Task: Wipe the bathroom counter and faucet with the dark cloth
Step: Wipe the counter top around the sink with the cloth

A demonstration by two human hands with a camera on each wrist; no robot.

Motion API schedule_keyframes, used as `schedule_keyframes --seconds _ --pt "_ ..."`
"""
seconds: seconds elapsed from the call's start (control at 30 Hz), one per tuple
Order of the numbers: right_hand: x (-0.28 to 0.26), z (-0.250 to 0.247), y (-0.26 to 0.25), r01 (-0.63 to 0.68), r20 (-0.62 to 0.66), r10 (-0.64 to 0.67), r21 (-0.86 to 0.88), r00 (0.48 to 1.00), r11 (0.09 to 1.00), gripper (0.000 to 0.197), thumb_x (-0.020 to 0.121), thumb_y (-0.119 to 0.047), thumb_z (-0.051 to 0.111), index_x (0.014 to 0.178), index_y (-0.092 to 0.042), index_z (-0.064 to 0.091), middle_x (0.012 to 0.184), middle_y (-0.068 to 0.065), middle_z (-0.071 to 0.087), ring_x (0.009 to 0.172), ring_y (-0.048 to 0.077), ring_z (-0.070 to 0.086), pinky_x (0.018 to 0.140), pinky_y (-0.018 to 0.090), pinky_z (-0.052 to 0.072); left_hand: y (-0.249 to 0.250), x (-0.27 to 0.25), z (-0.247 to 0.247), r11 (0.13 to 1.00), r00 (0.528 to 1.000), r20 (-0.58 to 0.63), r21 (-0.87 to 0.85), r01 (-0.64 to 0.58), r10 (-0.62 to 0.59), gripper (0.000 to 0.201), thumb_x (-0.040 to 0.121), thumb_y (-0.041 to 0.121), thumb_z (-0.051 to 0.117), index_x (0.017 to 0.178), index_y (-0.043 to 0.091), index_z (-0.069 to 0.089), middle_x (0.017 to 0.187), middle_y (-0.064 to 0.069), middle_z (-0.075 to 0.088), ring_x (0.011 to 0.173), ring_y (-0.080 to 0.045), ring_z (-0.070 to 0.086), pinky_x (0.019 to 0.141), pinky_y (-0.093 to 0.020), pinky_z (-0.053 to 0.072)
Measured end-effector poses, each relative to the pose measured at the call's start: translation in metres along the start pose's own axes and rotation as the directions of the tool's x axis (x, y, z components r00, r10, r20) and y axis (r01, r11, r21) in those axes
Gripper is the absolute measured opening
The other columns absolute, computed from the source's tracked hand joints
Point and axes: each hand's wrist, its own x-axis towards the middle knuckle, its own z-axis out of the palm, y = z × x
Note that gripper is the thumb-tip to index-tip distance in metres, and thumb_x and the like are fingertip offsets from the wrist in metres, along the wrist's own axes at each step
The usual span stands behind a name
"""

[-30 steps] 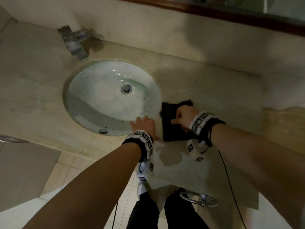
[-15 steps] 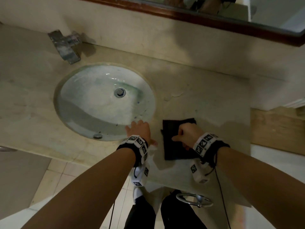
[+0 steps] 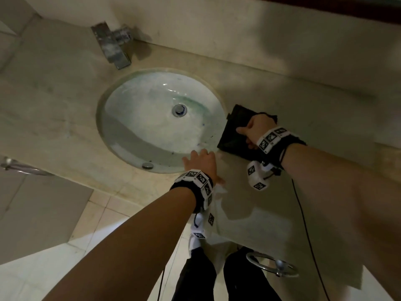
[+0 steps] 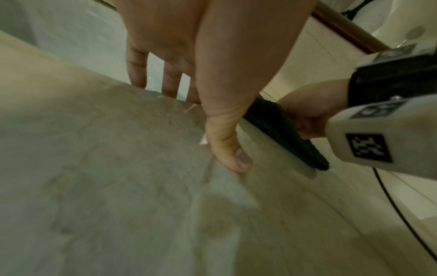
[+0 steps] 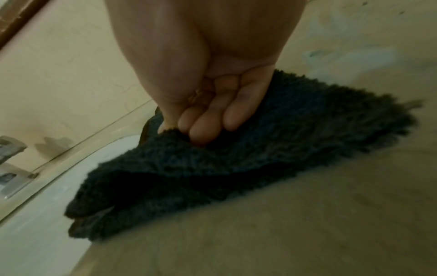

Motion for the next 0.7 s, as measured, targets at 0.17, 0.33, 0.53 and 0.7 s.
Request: schedule_keyframes --seconds 0.17,0.33,0.53,0.7 --pt "-0.028 0.003 0.021 0.048 0.046 -0.045 -0.064 0.998 0.997 0.036 0.084 -0.036 0.073 0.070 -0.009 0.055 0.069 0.021 0.069 0.054 0.032 0.067 0.054 0.045 0.059 -0.002 -0.003 -0.001 1.000 1.000 0.016 0.010 -0.007 0.007 0.091 0.065 0.067 0.073 0.136 0.022 0.039 0.139 -0.005 0.041 0.130 -0.034 0.034 0.104 -0.061 0.026" --pt "-0.077 0.000 0.065 -0.028 0.092 0.034 -0.064 0.995 0.998 0.032 0.085 -0.037 0.071 0.075 -0.014 0.052 0.067 0.010 0.065 0.051 0.023 0.063 0.043 0.027 0.048 0.007 -0.010 -0.005 0.996 0.999 -0.030 0.084 -0.018 0.021 0.101 0.068 0.066 0.072 0.145 0.021 0.025 0.144 -0.007 0.036 0.132 -0.035 0.032 0.105 -0.062 0.025" --pt "-0.128 -0.006 0.126 -0.159 0.065 0.158 0.008 0.985 0.987 0.031 0.085 -0.034 0.073 0.077 -0.015 0.050 0.065 0.008 0.065 0.049 0.020 0.061 0.042 0.025 0.047 0.032 -0.013 -0.007 0.991 0.993 -0.074 0.102 -0.085 0.093 0.105 0.073 0.056 0.070 0.150 0.030 0.003 0.144 -0.013 0.033 0.131 -0.036 0.032 0.106 -0.056 0.029" --pt "-0.147 -0.018 0.154 -0.229 0.080 0.223 0.061 0.971 0.972 0.030 0.086 -0.037 0.071 0.080 -0.016 0.051 0.060 0.006 0.068 0.045 0.020 0.063 0.045 0.029 0.052 0.043 0.001 -0.013 1.000 0.994 -0.108 0.009 0.022 -0.021 0.090 0.088 0.060 0.049 0.153 0.020 0.001 0.152 -0.012 0.028 0.136 -0.037 0.031 0.109 -0.053 0.027"
